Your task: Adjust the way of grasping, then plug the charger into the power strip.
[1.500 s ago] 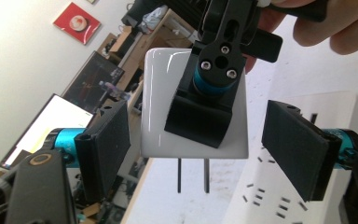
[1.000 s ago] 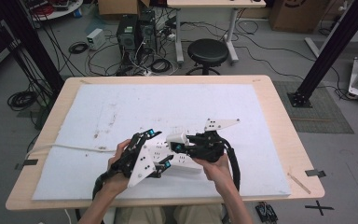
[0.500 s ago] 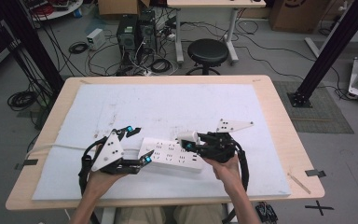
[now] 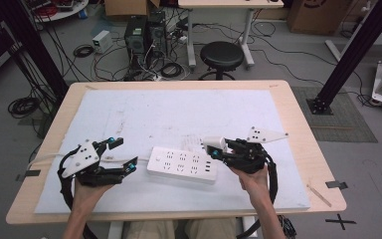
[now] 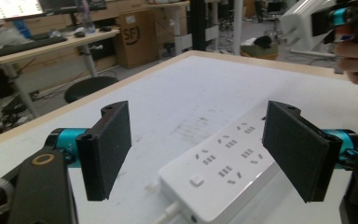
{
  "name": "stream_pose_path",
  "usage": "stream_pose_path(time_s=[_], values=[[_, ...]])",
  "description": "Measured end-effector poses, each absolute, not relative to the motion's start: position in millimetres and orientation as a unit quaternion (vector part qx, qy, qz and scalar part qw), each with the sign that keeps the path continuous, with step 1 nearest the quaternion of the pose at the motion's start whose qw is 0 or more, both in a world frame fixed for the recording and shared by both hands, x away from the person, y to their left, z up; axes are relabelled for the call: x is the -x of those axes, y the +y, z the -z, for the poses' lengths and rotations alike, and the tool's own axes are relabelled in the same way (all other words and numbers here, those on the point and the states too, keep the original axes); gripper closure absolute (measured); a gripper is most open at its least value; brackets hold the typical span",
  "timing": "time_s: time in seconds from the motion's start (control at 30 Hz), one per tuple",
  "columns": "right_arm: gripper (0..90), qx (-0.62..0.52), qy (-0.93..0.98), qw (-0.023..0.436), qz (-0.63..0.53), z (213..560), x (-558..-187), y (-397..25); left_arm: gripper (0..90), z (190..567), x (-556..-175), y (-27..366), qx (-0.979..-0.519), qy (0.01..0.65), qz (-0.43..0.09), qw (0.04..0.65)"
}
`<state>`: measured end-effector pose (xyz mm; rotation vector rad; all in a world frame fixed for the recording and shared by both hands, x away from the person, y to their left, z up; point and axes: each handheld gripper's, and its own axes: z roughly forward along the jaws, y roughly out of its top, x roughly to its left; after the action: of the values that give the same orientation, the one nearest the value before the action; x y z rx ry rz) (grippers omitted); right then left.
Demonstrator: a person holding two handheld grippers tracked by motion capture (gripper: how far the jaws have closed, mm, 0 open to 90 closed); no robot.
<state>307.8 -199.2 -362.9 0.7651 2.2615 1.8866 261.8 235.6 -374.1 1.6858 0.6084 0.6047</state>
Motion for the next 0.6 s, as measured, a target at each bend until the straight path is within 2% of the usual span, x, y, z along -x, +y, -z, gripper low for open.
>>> stream_pose_path(time_s=[0.13,0.17,0.4,0.6], values=[[63.0,-0.252,0.743,0.053,-0.618,363,-307,-202,23.8,378,-261,240,-0.721,0.267,-0.259,0.585],[63.0,-0.252,0.743,0.053,-0.618,363,-307,-202,23.8,390,-256,256,-0.705,0.299,-0.252,0.591],[63.1,-0.244,0.759,0.071,-0.599,364,-305,-211,24.0,403,-246,284,-0.689,0.338,-0.251,0.59],[63.1,-0.238,0.794,0.067,-0.556,361,-320,-212,24.0,403,-241,295,-0.683,0.352,-0.256,0.587]])
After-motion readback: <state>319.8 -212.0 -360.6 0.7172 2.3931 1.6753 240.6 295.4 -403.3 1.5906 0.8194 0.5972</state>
